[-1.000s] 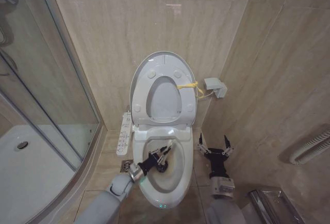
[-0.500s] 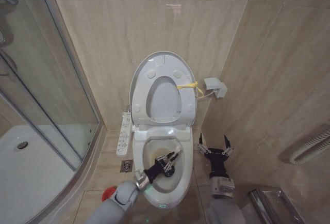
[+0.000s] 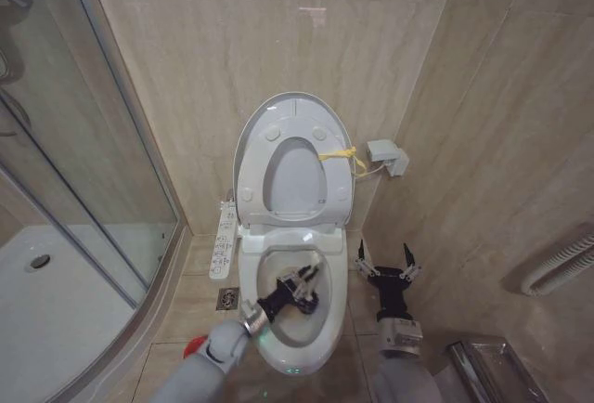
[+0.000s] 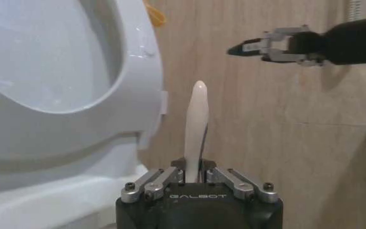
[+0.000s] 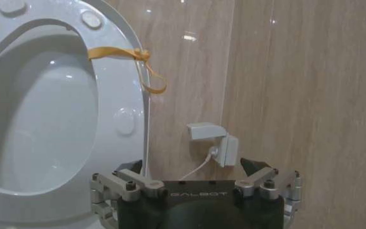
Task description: Open the toilet lid, clean the toilet bowl with a toilet brush, close the toilet lid, and flush.
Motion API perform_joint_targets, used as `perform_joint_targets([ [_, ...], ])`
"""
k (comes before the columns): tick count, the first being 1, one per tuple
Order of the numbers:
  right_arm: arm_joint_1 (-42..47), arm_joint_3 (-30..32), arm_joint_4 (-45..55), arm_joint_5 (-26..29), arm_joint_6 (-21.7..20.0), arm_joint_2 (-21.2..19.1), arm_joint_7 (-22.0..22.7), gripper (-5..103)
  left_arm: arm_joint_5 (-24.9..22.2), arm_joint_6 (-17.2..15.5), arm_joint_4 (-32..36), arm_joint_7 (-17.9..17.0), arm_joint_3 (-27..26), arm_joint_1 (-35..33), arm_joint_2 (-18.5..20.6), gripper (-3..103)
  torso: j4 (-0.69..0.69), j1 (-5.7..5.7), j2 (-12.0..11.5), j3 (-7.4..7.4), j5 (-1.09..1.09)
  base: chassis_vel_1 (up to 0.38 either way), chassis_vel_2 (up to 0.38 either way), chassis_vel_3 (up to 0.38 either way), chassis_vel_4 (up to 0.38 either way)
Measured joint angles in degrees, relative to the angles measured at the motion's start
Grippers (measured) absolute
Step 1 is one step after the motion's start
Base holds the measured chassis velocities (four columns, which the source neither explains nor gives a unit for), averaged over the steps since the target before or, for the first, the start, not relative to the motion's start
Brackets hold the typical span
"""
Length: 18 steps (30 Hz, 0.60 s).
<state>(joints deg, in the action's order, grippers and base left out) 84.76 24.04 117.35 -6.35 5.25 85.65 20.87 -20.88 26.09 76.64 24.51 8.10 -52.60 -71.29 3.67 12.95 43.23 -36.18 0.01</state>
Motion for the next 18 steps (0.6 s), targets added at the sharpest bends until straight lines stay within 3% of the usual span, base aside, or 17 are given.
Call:
perform_joint_targets([
  [12,0.0,0.0,0.0,0.0,0.0,0.0,0.0,100,0.3,1.1,-6.8,-0.9,-2.2,0.7,0.9,16,-0.01,0.00,0.0,0.00,0.00,0.000,0.000,0.000,0.000],
  [18,0.0,0.0,0.0,0.0,0.0,0.0,0.0,100,0.1,0.5,-5.4,-1.4,-3.6,1.5,1.2,16,0.00,0.01,0.0,-0.01,-0.01,0.000,0.000,0.000,0.000],
])
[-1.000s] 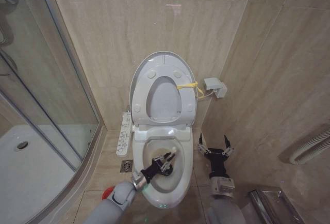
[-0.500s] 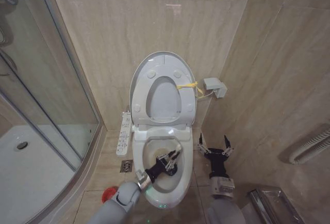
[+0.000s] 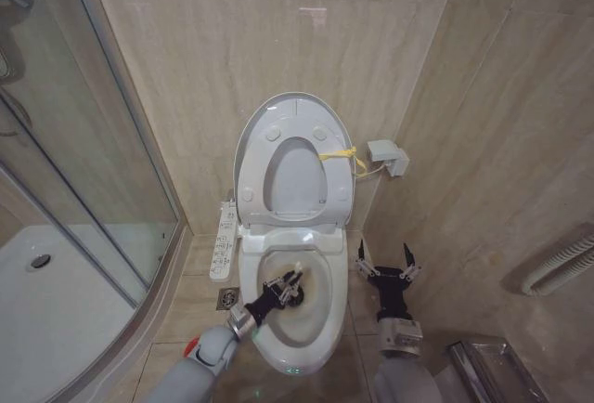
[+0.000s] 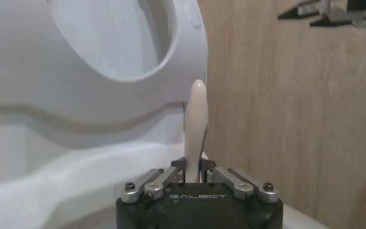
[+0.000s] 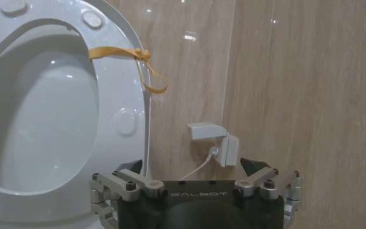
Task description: Open the toilet lid, clean the toilet bowl with a toilet brush, close the toilet lid, and flush.
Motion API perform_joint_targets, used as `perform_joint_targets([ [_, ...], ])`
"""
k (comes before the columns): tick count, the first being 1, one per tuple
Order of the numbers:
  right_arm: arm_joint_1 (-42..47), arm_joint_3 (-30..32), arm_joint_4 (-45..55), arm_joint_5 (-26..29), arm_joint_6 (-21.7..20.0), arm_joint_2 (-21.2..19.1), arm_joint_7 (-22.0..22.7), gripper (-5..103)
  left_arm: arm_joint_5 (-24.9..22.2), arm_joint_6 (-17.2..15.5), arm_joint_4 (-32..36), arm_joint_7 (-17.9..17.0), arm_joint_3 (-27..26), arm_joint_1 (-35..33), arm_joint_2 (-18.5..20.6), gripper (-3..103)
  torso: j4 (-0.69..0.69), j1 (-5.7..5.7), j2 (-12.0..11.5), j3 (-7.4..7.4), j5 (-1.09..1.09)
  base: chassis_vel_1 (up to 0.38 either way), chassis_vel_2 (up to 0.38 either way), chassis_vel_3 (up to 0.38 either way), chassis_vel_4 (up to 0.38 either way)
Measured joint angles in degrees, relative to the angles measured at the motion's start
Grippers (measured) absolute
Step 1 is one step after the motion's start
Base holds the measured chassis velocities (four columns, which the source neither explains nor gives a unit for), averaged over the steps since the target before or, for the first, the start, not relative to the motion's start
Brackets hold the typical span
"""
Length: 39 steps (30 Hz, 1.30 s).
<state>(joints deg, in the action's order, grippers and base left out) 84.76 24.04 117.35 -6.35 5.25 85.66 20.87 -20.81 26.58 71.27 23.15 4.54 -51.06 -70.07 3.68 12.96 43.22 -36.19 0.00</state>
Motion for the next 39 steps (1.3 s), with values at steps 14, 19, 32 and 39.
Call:
perform_joint_targets([
  [14,0.0,0.0,0.0,0.0,0.0,0.0,0.0,100,4.9,0.4,16.1,-6.3,-4.9,-6.1,1.3,16,0.00,0.00,0.0,0.00,0.00,0.000,0.000,0.000,0.000],
  [19,0.0,0.0,0.0,0.0,0.0,0.0,0.0,100,5.8,0.3,22.2,-7.8,-8.7,-11.3,2.2,16,-0.02,0.00,0.0,0.01,0.00,0.000,0.000,0.000,0.000],
  [32,0.0,0.0,0.0,0.0,0.0,0.0,0.0,100,7.8,-0.4,41.2,-11.0,-14.0,-25.8,4.1,16,0.00,0.00,0.0,0.01,-0.01,0.000,0.000,0.000,0.000],
  [39,0.0,0.0,0.0,0.0,0.0,0.0,0.0,100,9.5,0.0,46.9,-11.6,-20.5,-33.4,4.4,16,-0.01,-0.01,0.0,0.01,0.00,0.000,0.000,0.000,0.000],
])
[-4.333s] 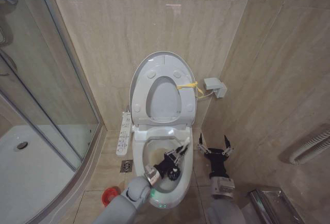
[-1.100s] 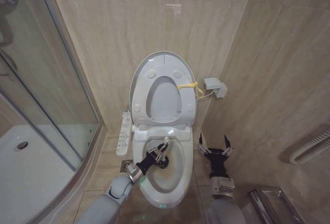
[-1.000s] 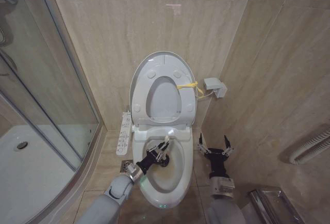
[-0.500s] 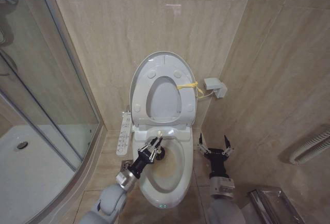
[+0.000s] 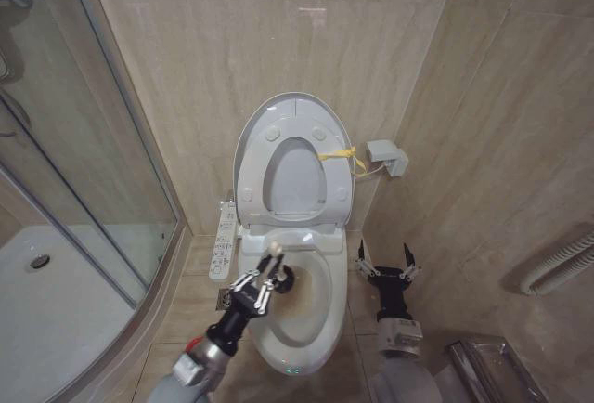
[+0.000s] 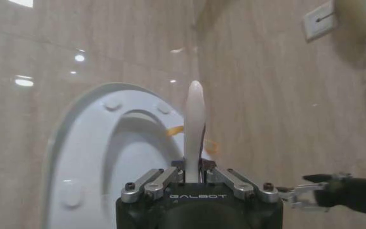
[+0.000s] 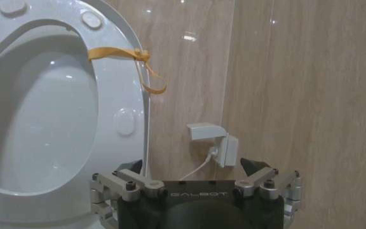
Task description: Open the toilet lid, clean the toilet bowl with a toilet brush, close the toilet lid, and flush.
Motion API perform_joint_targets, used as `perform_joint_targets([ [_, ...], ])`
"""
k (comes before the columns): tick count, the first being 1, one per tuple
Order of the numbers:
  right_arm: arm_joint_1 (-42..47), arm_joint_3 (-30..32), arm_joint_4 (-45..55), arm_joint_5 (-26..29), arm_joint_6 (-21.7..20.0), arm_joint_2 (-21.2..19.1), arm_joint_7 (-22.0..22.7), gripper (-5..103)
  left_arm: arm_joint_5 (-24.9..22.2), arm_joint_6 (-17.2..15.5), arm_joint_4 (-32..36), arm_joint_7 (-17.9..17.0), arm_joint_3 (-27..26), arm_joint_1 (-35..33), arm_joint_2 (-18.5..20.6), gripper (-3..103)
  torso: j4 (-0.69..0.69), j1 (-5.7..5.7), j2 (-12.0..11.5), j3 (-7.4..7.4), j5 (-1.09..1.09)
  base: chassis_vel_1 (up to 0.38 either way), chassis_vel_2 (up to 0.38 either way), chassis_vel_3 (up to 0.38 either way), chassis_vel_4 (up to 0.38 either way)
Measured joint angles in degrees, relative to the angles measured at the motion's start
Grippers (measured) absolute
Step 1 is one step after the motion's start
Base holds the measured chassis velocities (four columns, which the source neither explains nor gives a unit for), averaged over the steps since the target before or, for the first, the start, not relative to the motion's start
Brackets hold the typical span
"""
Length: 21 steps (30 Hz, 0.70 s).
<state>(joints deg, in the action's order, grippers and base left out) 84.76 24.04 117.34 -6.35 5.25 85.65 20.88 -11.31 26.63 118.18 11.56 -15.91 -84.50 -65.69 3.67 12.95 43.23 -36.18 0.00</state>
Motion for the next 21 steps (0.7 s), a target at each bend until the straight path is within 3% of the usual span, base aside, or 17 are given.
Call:
perform_joint_targets([
  [10,0.0,0.0,0.0,0.0,0.0,0.0,0.0,100,1.4,2.4,6.2,-2.2,-11.4,-13.5,-2.4,16,-0.01,0.00,0.0,0.00,0.00,0.000,0.000,0.000,0.000],
  [21,0.0,0.0,0.0,0.0,0.0,0.0,0.0,100,-1.2,3.0,2.6,-5.4,-15.1,-13.1,-3.0,16,-0.01,0.01,0.0,-0.01,-0.01,0.000,0.000,0.000,0.000],
])
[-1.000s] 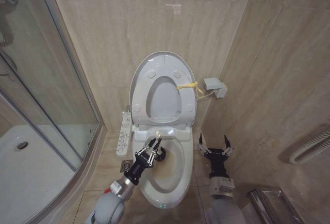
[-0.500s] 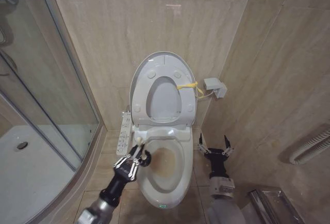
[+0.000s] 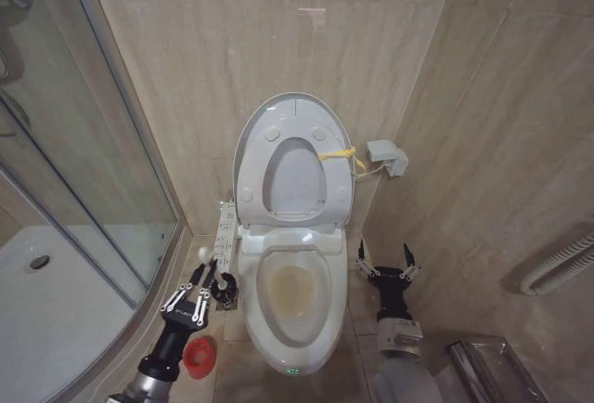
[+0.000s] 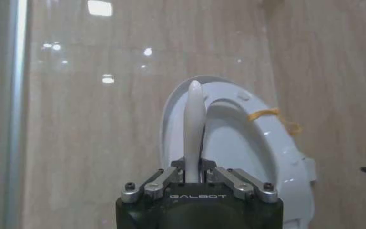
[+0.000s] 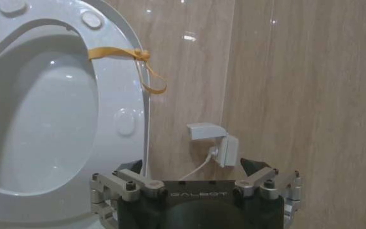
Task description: Open the toilet lid, clean the toilet bowl with a toilet brush, close the toilet lid, and flush.
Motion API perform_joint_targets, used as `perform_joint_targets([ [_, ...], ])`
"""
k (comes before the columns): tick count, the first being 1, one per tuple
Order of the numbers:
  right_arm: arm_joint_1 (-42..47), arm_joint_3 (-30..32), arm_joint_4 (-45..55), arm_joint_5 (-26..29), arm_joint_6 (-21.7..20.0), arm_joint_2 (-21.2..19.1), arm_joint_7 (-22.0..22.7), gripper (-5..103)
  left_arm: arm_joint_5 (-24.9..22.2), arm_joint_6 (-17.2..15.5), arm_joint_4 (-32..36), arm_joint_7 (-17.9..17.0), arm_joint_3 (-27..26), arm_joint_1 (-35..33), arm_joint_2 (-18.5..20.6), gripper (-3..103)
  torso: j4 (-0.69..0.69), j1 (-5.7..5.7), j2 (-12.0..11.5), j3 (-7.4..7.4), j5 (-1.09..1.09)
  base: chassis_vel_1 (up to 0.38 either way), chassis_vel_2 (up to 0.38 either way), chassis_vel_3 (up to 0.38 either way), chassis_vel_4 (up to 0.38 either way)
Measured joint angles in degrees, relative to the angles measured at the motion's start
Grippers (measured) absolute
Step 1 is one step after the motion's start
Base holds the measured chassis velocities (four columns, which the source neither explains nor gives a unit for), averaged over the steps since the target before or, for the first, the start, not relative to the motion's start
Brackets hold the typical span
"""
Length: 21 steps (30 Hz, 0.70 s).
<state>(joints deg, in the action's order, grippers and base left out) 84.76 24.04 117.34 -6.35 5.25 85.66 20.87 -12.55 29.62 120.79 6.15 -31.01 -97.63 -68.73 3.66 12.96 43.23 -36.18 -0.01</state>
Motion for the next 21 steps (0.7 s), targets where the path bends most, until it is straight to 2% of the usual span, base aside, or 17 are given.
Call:
perform_joint_targets([
  [2,0.0,0.0,0.0,0.0,0.0,0.0,0.0,100,-0.3,0.2,-0.8,-0.5,-0.4,0.1,-0.2,16,-0.01,0.00,0.0,0.00,0.00,0.000,0.000,0.000,0.000],
  [4,0.0,0.0,0.0,0.0,0.0,0.0,0.0,100,-1.3,-0.4,-3.4,-3.1,-0.9,1.3,-0.9,16,0.00,0.00,0.0,0.00,0.00,0.000,0.000,0.000,0.000],
  [8,0.0,0.0,0.0,0.0,0.0,0.0,0.0,100,-1.3,-1.0,-6.1,-4.5,-0.6,2.9,-1.2,16,0.00,0.00,0.0,0.00,0.00,0.000,0.000,0.000,0.000],
  [15,0.0,0.0,0.0,0.0,0.0,0.0,0.0,100,-1.5,-0.2,-12.0,-4.9,0.2,5.5,-1.1,16,0.01,0.00,0.0,0.00,0.01,0.000,0.000,0.000,0.000],
  [17,0.0,0.0,0.0,0.0,0.0,0.0,0.0,100,-1.5,0.8,-17.0,-5.1,1.5,7.5,-1.3,16,0.01,0.00,0.0,0.00,0.00,0.000,0.000,0.000,0.000],
  [21,0.0,0.0,0.0,0.0,0.0,0.0,0.0,100,-1.6,1.7,-21.3,-5.4,2.6,9.2,-1.4,16,0.01,0.00,0.0,0.00,0.01,0.000,0.000,0.000,0.000],
])
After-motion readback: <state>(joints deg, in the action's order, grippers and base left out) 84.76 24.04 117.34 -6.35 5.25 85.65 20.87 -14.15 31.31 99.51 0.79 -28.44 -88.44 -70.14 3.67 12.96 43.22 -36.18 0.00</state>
